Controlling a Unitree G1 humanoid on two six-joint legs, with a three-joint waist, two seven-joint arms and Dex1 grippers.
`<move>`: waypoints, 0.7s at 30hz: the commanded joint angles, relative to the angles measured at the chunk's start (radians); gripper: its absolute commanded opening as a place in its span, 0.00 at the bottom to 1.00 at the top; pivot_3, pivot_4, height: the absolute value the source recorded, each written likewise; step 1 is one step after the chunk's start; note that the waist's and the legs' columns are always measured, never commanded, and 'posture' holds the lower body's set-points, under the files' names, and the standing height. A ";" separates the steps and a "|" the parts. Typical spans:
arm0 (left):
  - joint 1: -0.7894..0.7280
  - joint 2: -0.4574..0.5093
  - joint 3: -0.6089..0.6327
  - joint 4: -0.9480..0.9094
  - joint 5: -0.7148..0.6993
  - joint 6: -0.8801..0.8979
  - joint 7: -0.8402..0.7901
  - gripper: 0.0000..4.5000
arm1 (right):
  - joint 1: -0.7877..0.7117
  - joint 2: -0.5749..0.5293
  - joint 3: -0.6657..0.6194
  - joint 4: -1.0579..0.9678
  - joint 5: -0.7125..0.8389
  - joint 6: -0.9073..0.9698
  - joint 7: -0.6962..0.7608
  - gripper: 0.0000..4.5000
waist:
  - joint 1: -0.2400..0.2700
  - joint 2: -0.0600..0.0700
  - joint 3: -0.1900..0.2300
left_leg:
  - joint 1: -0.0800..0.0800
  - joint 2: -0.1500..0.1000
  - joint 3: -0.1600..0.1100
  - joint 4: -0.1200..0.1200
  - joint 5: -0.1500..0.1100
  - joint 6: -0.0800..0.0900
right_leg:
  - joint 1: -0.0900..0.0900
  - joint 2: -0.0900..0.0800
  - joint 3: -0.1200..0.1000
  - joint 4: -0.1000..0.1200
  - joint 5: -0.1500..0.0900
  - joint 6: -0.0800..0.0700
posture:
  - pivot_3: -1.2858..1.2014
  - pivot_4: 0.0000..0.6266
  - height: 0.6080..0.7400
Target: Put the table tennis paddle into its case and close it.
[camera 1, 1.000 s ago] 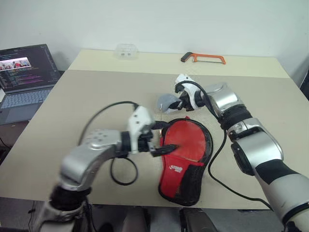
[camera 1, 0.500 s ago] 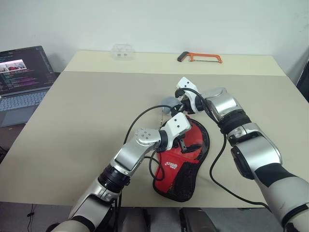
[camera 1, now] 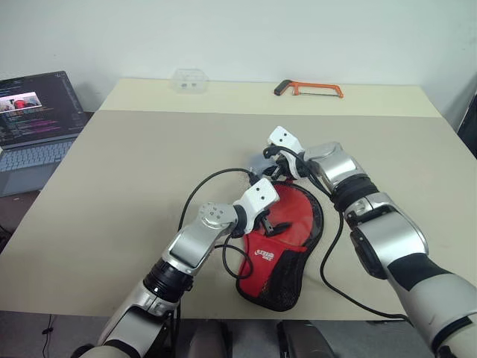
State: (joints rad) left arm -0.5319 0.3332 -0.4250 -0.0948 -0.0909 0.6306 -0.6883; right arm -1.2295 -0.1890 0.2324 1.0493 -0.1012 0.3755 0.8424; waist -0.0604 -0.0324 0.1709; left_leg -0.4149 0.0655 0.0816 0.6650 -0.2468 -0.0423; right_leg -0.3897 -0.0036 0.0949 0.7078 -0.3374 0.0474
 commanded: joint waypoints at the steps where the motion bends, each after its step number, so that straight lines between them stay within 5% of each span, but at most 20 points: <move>1: 0.012 -0.006 -0.012 -0.027 -0.004 0.071 -0.006 1.00 | -0.040 0.006 -0.015 0.028 -0.010 -0.038 -0.032 0.05 | 0.000 0.000 0.000 | 0.000 0.000 0.000 0.000 0.000 0.000 | 0.000 0.000 0.000 0.000 0.000 0.000 | 0.52 0.24 1.00; 21: 0.032 -0.006 0.003 -0.068 -0.022 0.242 0.034 1.00 | -0.101 -0.071 -0.057 0.215 -0.044 -0.167 -0.239 0.05 | 0.005 0.000 0.000 | 0.004 -0.001 0.000 0.001 0.000 0.000 | 0.003 0.000 0.001 0.005 0.000 0.000 | 0.52 0.24 1.00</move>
State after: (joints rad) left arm -0.5248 0.3202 -0.4065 -0.1837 -0.1139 0.8386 -0.6566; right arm -1.2883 -0.2039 0.2042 1.2640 -0.1335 0.2260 0.6617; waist -0.0558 -0.0326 0.1707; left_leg -0.4106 0.0645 0.0812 0.6659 -0.2464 -0.0420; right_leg -0.3866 -0.0046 0.0956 0.7124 -0.3375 0.0475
